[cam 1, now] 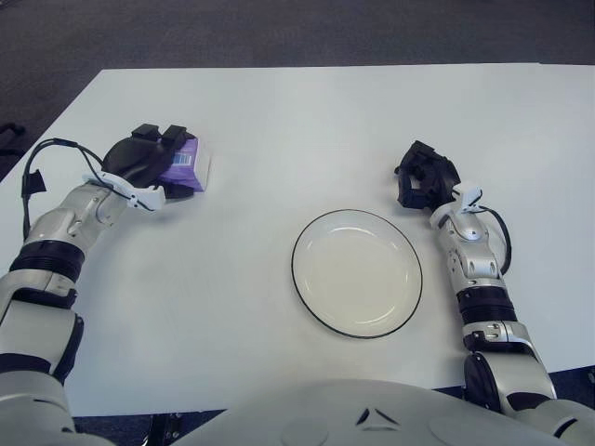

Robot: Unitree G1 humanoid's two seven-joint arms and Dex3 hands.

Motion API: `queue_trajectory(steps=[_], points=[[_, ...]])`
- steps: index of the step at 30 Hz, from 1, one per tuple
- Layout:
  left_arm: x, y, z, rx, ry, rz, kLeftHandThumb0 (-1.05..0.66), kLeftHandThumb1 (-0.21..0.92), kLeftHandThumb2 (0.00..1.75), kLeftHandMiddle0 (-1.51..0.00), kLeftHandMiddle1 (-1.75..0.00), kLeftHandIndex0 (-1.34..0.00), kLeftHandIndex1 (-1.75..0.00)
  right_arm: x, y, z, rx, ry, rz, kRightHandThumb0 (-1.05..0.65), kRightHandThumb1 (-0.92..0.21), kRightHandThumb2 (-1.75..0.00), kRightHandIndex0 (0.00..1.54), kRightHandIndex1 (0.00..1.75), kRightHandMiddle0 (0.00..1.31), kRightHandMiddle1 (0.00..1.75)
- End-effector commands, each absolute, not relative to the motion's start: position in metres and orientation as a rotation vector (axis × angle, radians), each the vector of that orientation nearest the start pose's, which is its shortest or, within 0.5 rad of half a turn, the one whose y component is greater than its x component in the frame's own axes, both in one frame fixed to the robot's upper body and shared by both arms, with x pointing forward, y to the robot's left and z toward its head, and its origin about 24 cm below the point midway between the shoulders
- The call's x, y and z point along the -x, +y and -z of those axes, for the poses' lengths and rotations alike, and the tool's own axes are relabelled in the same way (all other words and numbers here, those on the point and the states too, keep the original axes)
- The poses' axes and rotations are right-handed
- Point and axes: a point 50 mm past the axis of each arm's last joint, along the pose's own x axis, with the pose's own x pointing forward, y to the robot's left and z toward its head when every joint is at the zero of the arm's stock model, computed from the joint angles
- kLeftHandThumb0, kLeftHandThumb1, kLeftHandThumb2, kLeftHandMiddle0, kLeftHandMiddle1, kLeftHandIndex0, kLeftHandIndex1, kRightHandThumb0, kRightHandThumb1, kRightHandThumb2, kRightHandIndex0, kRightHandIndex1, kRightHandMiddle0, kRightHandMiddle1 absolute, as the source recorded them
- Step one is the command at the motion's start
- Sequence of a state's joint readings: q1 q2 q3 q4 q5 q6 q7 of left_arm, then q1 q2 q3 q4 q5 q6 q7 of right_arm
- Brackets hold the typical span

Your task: Put the tissue paper into the plate.

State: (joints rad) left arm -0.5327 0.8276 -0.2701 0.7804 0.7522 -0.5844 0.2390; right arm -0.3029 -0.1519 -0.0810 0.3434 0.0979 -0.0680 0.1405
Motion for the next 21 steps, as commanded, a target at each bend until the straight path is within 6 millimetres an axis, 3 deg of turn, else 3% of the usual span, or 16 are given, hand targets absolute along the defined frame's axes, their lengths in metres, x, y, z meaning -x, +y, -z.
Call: queue_trajectory(steps=[1,12,21], points=[[-0.313,0.279,-0.090,-1.505,-0.268,0.274,-0.39,0.71,0.81,-1.02,-1.74,-0.31,-1.74,-0.277,-0.178,0.007,0.005,0.243,-0.094,-0.48,-0.31,-1.33,1.25,1.75,0.62,1.75],[-0.312,0.264,-0.101,-1.482,-0.340,0.279,-0.39,0.68,0.86,-1.15,-1.75,-0.35,-1.75,-0.278,-0.179,0.007,0.032,0.258,-0.102,-0.48,-0.32,-1.32,1.24,1.75,0.62,1.75],[-0.304,0.236,-0.127,-1.465,-0.448,0.280,-0.40,0.62,0.94,-1.19,-1.75,-0.39,-1.75,-0.278,-0.178,0.008,0.044,0.275,-0.102,-0.48,-0.32,-1.31,1.23,1.75,0.61,1.75]])
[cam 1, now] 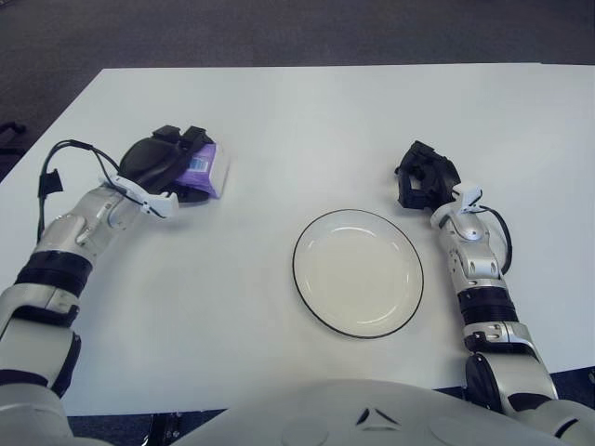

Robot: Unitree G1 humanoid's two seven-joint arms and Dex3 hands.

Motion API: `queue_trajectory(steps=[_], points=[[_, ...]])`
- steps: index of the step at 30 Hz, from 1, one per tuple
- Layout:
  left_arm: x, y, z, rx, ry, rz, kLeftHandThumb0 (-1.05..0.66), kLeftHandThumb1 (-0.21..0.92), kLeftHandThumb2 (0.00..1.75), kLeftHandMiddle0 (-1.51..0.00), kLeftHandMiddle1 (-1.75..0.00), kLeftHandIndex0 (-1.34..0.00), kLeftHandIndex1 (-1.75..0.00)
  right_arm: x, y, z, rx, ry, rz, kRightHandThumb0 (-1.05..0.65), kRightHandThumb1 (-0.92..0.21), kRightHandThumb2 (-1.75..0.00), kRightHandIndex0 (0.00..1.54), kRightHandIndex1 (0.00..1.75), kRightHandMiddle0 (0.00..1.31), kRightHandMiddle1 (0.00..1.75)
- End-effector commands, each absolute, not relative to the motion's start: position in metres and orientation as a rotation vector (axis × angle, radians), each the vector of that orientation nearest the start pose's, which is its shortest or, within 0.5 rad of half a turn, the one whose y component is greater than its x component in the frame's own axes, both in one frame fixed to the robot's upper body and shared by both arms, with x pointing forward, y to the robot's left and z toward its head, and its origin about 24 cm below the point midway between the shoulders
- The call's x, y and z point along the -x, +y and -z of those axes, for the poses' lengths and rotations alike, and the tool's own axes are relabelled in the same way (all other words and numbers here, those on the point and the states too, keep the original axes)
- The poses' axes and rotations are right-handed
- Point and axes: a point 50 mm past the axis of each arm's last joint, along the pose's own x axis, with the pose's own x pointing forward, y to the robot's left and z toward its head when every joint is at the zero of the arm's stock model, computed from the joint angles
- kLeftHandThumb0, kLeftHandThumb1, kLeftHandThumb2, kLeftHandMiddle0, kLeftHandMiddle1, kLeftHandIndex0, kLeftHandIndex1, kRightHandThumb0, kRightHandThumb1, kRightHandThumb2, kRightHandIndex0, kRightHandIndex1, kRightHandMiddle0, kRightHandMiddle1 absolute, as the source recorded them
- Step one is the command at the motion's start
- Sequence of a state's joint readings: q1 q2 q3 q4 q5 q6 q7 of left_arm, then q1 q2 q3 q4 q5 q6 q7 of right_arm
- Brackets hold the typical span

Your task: Put the tissue paper into the plate.

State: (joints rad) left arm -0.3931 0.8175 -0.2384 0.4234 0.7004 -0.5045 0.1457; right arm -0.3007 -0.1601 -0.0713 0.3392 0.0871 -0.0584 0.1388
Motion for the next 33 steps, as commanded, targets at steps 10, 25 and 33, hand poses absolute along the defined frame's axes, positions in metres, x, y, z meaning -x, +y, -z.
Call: queue_trajectory(steps=[10,25,33], points=[[-0.290,0.202,-0.159,-1.423,-0.592,0.252,-0.43,0.52,1.08,-1.21,-1.75,-0.46,-1.75,-0.279,-0.178,0.008,0.050,0.286,-0.102,-0.48,-0.33,-1.30,1.22,1.75,0.60,1.75],[-0.282,0.162,-0.183,-1.300,-0.768,0.259,-0.40,0.60,0.97,-1.17,-1.75,-0.40,-1.75,-0.280,-0.178,0.010,0.055,0.291,-0.110,-0.47,-0.33,-1.30,1.22,1.75,0.60,1.75],[-0.266,0.132,-0.199,-1.217,-0.936,0.324,-0.37,0.76,0.75,-1.12,-1.75,-0.29,-1.75,-0.281,-0.177,0.010,0.053,0.293,-0.112,-0.48,-0.33,-1.30,1.22,1.75,0.61,1.75]])
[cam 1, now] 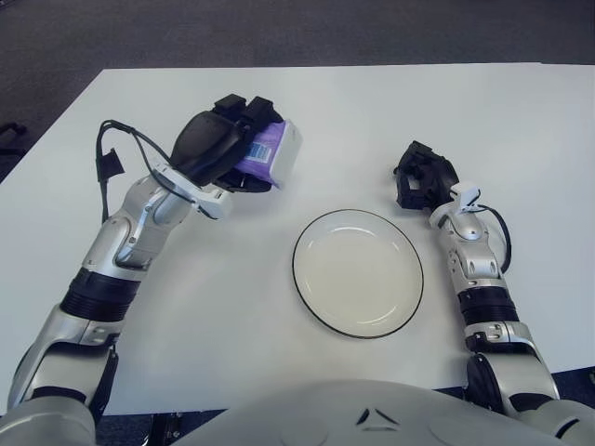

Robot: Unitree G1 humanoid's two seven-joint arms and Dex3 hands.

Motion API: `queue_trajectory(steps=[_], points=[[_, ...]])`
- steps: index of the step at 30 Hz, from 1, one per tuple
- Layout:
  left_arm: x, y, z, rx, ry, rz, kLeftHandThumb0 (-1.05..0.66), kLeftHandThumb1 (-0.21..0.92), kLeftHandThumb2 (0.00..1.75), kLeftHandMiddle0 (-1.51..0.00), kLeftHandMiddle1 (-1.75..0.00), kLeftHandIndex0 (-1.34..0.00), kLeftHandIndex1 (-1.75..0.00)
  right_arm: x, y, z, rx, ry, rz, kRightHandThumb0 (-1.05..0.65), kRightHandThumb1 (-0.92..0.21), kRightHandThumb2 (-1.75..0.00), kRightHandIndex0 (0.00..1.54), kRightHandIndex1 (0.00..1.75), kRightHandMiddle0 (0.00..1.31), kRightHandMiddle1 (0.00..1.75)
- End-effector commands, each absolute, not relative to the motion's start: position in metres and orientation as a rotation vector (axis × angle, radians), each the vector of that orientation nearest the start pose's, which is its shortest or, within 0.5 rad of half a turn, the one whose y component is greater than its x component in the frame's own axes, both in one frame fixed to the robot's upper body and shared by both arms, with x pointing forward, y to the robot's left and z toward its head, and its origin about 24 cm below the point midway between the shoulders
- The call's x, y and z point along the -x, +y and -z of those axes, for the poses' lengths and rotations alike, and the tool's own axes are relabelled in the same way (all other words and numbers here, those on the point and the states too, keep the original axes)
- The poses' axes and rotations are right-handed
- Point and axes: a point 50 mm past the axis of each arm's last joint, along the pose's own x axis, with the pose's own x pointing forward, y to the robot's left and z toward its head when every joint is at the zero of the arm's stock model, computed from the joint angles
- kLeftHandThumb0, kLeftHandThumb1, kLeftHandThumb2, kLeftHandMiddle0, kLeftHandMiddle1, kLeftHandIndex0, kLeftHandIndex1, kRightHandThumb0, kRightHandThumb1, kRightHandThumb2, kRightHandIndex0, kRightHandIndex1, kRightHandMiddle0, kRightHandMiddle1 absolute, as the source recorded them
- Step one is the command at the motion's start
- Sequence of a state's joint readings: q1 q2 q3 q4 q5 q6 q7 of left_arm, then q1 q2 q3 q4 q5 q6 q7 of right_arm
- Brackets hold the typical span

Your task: Put the tissue paper into the plate.

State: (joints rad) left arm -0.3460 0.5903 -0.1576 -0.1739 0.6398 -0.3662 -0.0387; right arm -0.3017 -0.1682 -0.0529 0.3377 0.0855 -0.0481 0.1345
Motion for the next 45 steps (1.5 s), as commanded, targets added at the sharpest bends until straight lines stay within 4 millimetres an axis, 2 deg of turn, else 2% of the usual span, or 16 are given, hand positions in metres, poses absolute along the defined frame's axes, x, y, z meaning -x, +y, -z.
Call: queue_trajectory(steps=[1,8,15,21,27,45], points=[[-0.264,0.130,-0.200,-1.212,-0.945,0.332,-0.37,0.77,0.74,-1.12,-1.75,-0.29,-1.75,-0.281,-0.177,0.010,0.054,0.293,-0.112,-0.48,-0.33,-1.31,1.22,1.75,0.61,1.75],[-0.252,0.110,-0.204,-1.142,-1.003,0.407,-0.36,0.82,0.67,-1.09,-1.75,-0.26,-1.75,-0.282,-0.176,0.010,0.055,0.291,-0.117,-0.48,-0.31,-1.32,1.23,1.75,0.62,1.75],[-0.243,0.087,-0.199,-1.066,-1.041,0.476,-0.38,0.70,0.83,-1.15,-1.75,-0.33,-1.75,-0.284,-0.176,0.010,0.074,0.294,-0.121,-0.49,-0.31,-1.33,1.24,1.75,0.62,1.75],[-0.239,0.079,-0.199,-1.049,-1.053,0.549,-0.40,0.59,0.97,-1.22,-1.75,-0.40,-1.75,-0.286,-0.175,0.009,0.080,0.297,-0.113,-0.49,-0.31,-1.33,1.24,1.75,0.62,1.75],[-0.230,0.069,-0.199,-1.068,-1.133,0.627,-0.41,0.54,1.04,-1.26,-1.75,-0.44,-1.75,-0.287,-0.173,0.007,0.074,0.293,-0.108,-0.48,-0.31,-1.32,1.22,1.75,0.62,1.75],[-0.218,0.055,-0.186,-1.132,-1.314,0.789,-0.39,0.64,0.91,-1.32,-1.75,-0.37,-1.75,-0.289,-0.169,0.000,0.008,0.296,-0.095,-0.49,-0.31,-1.32,1.25,1.75,0.62,1.75]])
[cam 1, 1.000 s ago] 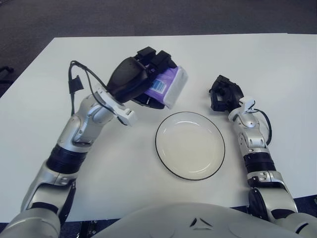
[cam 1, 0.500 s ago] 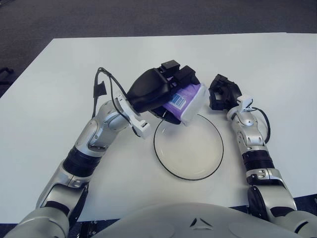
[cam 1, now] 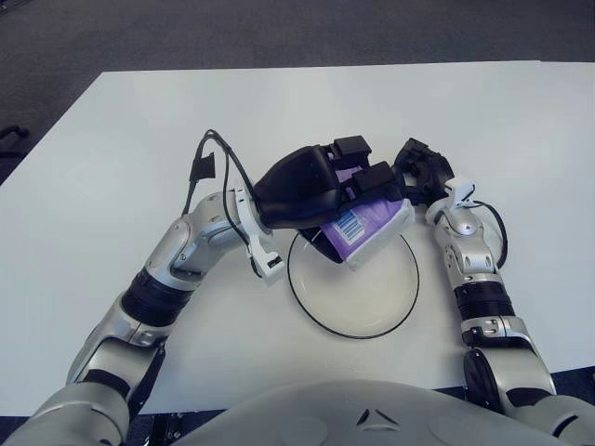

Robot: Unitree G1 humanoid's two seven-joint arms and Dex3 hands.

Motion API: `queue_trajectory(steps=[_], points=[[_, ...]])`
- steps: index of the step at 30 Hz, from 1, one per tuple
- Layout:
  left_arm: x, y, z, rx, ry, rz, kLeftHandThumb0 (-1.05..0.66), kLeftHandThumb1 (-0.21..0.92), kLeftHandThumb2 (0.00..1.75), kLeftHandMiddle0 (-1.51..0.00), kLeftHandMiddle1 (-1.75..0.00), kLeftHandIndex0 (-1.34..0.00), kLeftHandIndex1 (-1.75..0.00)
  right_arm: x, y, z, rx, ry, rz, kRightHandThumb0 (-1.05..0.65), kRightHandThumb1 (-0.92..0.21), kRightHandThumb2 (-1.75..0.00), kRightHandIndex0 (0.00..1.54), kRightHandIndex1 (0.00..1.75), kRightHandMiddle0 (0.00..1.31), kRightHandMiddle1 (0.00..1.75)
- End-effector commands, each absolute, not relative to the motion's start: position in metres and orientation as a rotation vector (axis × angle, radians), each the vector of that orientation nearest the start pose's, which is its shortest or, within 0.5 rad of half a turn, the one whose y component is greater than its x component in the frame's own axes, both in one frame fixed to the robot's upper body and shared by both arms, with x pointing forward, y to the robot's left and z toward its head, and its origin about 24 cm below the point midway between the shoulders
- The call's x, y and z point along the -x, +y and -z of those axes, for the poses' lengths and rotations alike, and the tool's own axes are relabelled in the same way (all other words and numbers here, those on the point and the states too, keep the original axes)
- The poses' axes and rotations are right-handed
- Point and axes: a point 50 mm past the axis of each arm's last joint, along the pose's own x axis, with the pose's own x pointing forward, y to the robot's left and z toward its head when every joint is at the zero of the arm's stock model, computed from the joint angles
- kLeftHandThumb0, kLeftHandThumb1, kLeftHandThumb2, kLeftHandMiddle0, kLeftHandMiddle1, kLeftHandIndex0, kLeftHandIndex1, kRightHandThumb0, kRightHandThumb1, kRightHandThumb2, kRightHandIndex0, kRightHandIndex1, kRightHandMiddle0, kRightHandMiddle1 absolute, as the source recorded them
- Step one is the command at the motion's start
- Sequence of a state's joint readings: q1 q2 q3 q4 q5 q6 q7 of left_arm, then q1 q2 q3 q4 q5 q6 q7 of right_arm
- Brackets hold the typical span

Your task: Put the tissue paper into the plate.

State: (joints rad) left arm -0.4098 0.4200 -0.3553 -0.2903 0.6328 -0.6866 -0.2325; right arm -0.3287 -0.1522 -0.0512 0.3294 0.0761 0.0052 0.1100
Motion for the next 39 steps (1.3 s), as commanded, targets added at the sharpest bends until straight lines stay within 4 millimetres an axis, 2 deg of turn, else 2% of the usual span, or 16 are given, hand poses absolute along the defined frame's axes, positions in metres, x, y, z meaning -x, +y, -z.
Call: queue_trajectory(steps=[1,11,18,26,28,31,32,33,34,36,37,39], points=[[-0.218,0.054,-0.186,-1.136,-1.321,0.789,-0.39,0.64,0.91,-1.32,-1.75,-0.37,-1.75,-0.289,-0.168,0.000,0.007,0.296,-0.095,-0.49,-0.31,-1.32,1.25,1.75,0.62,1.75],[-0.214,0.051,-0.182,-1.158,-1.321,0.825,-0.40,0.61,0.95,-1.31,-1.75,-0.39,-1.75,-0.289,-0.168,0.004,0.032,0.292,-0.082,-0.49,-0.29,-1.35,1.26,1.75,0.64,1.75],[-0.212,0.047,-0.183,-1.167,-1.317,0.827,-0.42,0.54,1.04,-1.32,-1.75,-0.44,-1.75,-0.290,-0.169,0.007,0.047,0.283,-0.090,-0.50,-0.26,-1.38,1.28,1.75,0.66,1.75],[-0.214,0.048,-0.182,-1.152,-1.298,0.817,-0.44,0.48,1.11,-1.23,-1.75,-0.48,-1.75,-0.293,-0.171,0.008,0.074,0.299,-0.101,-0.50,-0.27,-1.38,1.26,1.75,0.66,1.75],[-0.216,0.049,-0.182,-1.153,-1.288,0.829,-0.44,0.50,1.09,-1.11,-1.75,-0.47,-1.75,-0.294,-0.171,0.008,0.090,0.305,-0.101,-0.50,-0.27,-1.38,1.26,1.75,0.66,1.75],[-0.217,0.050,-0.182,-1.160,-1.272,0.853,-0.42,0.59,0.97,-0.92,-1.75,-0.41,-1.75,-0.296,-0.172,0.008,0.117,0.309,-0.094,-0.50,-0.26,-1.38,1.26,1.75,0.66,1.75],[-0.217,0.051,-0.182,-1.160,-1.268,0.861,-0.40,0.65,0.88,-0.82,-1.75,-0.36,-1.75,-0.296,-0.172,0.009,0.127,0.311,-0.091,-0.51,-0.26,-1.39,1.27,1.75,0.66,1.75],[-0.218,0.051,-0.182,-1.159,-1.266,0.866,-0.57,0.75,0.83,-0.74,-1.75,-0.28,-1.73,-0.296,-0.172,0.009,0.133,0.311,-0.089,-0.51,-0.26,-1.39,1.27,1.75,0.67,1.75],[-0.218,0.051,-0.182,-1.147,-1.266,0.870,-0.63,0.78,0.81,-0.72,-1.75,-0.25,-1.72,-0.296,-0.172,0.009,0.149,0.313,-0.087,-0.51,-0.25,-1.39,1.27,1.75,0.67,1.75],[-0.218,0.051,-0.183,-1.132,-1.266,0.875,-0.79,0.87,0.82,-0.55,-1.75,-0.11,-1.60,-0.296,-0.172,0.010,0.168,0.314,-0.084,-0.51,-0.24,-1.41,1.29,1.75,0.68,1.75],[-0.218,0.052,-0.183,-1.118,-1.269,0.878,-0.82,0.88,0.82,-0.53,-1.75,-0.09,-1.58,-0.297,-0.172,0.012,0.180,0.319,-0.083,-0.51,-0.24,-1.41,1.29,1.75,0.68,1.75],[-0.218,0.051,-0.182,-1.090,-1.295,0.873,-0.92,0.90,0.90,-0.32,-1.40,-0.03,-1.32,-0.297,-0.171,0.013,0.202,0.329,-0.082,-0.52,-0.23,-1.43,1.31,1.75,0.69,1.75]])
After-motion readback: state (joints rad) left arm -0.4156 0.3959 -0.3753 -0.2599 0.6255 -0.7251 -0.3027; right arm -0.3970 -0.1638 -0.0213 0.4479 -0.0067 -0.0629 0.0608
